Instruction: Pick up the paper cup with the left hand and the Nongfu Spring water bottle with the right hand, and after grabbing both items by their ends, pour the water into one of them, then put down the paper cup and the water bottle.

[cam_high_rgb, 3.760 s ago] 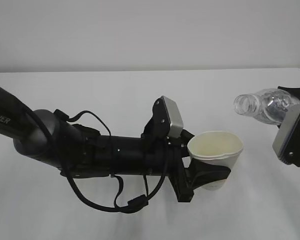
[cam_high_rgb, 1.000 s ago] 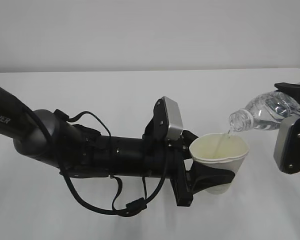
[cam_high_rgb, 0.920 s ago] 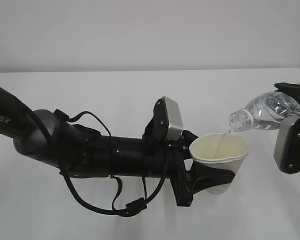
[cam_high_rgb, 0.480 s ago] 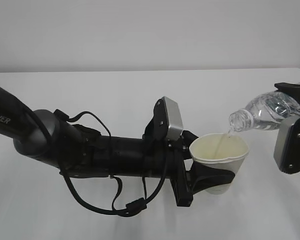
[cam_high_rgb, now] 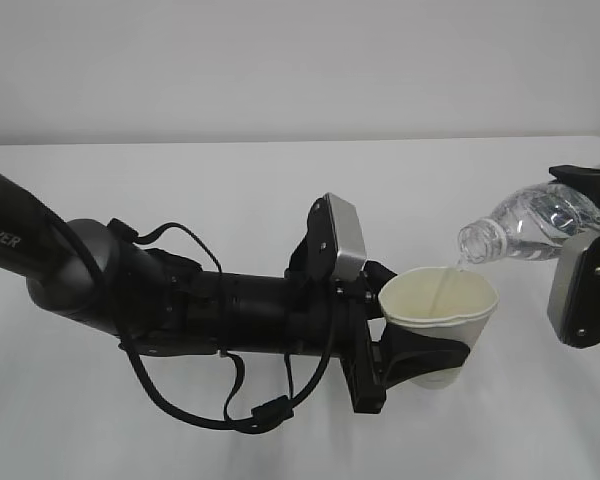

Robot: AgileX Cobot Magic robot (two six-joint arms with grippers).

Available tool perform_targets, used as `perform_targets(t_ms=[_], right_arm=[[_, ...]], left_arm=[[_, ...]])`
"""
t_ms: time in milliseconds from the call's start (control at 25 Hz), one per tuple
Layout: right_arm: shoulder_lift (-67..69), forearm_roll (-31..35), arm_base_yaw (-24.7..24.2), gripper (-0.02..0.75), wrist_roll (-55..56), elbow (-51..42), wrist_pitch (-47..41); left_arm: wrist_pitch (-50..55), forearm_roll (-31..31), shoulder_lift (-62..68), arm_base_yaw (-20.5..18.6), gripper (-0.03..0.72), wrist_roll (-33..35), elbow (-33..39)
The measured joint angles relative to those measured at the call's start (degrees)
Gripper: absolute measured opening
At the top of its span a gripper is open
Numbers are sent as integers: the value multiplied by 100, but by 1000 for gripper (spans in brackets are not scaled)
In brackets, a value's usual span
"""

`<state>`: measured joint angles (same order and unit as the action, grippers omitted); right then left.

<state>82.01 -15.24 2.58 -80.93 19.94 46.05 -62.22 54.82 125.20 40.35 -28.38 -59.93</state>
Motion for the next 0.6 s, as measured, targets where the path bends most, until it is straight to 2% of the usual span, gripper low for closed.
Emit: perform_targets(t_ms=[600], right_arm=[[0,0,0,395,-26,0,4]], left_arm=[[0,0,0,0,420,0,0]])
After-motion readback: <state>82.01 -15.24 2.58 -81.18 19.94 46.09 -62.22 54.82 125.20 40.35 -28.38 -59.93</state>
